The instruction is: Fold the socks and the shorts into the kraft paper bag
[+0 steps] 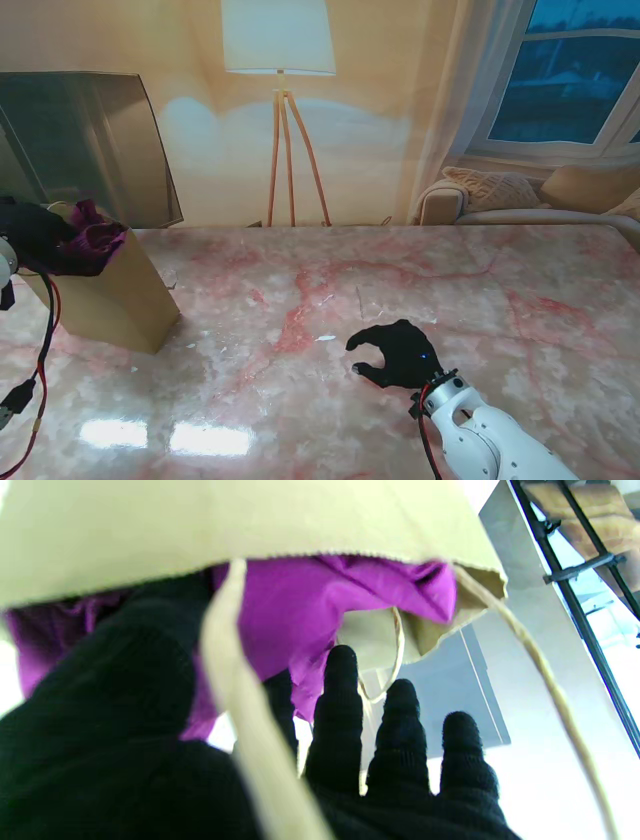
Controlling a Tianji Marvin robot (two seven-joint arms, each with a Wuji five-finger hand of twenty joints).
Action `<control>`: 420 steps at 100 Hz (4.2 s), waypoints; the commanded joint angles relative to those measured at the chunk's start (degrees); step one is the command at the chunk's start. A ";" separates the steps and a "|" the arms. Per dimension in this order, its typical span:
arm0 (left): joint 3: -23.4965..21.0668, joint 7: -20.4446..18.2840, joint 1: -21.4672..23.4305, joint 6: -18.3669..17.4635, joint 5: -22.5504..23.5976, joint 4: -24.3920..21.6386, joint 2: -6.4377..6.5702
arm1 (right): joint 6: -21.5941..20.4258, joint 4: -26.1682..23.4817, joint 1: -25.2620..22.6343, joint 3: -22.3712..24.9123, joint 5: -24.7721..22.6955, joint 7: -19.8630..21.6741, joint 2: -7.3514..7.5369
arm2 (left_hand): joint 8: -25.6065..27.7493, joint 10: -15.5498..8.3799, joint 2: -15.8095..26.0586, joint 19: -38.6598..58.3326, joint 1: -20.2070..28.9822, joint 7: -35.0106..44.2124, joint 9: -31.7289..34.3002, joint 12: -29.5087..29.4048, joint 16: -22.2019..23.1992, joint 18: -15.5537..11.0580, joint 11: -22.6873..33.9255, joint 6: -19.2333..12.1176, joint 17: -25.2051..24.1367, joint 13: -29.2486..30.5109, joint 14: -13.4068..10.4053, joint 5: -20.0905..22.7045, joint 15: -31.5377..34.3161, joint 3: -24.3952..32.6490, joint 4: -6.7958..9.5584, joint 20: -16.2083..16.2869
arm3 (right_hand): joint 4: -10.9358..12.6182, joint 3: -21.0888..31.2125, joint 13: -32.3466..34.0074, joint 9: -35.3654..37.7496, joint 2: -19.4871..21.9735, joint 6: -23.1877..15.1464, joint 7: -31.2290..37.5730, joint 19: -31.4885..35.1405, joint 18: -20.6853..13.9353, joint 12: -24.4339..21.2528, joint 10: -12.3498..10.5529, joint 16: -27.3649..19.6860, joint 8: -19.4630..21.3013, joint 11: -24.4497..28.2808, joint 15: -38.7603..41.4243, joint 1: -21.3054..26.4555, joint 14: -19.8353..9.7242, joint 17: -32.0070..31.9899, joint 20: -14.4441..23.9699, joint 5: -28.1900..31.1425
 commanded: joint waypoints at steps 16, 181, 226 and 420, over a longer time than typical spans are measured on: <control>0.43 -1.81 -0.46 0.45 -1.50 -0.46 0.49 | -0.18 -0.21 -0.36 0.26 -0.33 -0.11 -0.21 | -0.82 1.56 0.68 -1.50 -5.33 -19.71 -4.03 -1.01 -0.97 -0.15 -2.39 7.65 -0.40 -2.81 0.90 -10.10 -2.04 6.34 2.70 0.49 | 3.41 -0.76 -1.30 -1.84 1.28 -0.32 -1.43 0.85 0.91 0.39 0.78 0.96 0.01 -0.19 -0.47 -1.97 0.35 -0.63 1.96 -2.14; 9.82 21.69 5.56 12.56 -23.35 -12.14 -2.95 | 0.18 -0.91 -0.94 1.89 -2.44 -2.30 -0.03 | -2.20 1.90 17.55 5.11 -7.12 -27.72 -9.83 -4.98 -6.59 1.12 -4.24 10.53 10.88 3.00 0.04 -17.63 -3.72 -18.20 7.74 -14.14 | 3.35 -0.58 -1.47 -2.15 0.94 0.09 -1.60 0.51 0.70 0.29 0.80 0.81 -0.02 -0.20 -0.61 -1.53 0.31 -0.77 1.78 -2.62; 15.41 40.81 14.12 3.89 -30.33 -8.20 -5.84 | 0.99 -2.18 -1.25 2.40 -2.35 -3.30 -0.32 | -2.49 1.17 22.45 10.38 -6.84 -28.82 -8.59 -4.86 -5.65 -8.12 -3.69 10.47 13.39 6.99 -3.02 -19.19 -2.11 -23.54 9.46 -14.58 | 3.45 -0.92 -1.83 -3.00 1.55 0.76 -2.10 0.22 0.26 0.07 0.87 0.32 -0.21 -0.49 -1.19 -1.77 0.28 -0.55 1.49 -3.32; 33.19 65.66 20.90 -15.31 -33.77 8.43 -9.48 | -2.65 -13.33 -9.73 4.20 12.74 0.20 -3.48 | -2.85 0.63 27.27 5.08 -13.17 -26.79 -8.12 -5.35 -8.93 -10.33 -2.20 13.06 9.56 2.87 -5.49 -16.00 -2.65 -12.69 14.25 -18.49 | 8.48 -20.11 -10.72 -13.06 19.07 12.82 -14.78 -9.19 -1.60 -8.56 5.29 -10.43 -6.88 -12.08 -8.48 -12.60 3.23 -6.74 -12.44 -15.02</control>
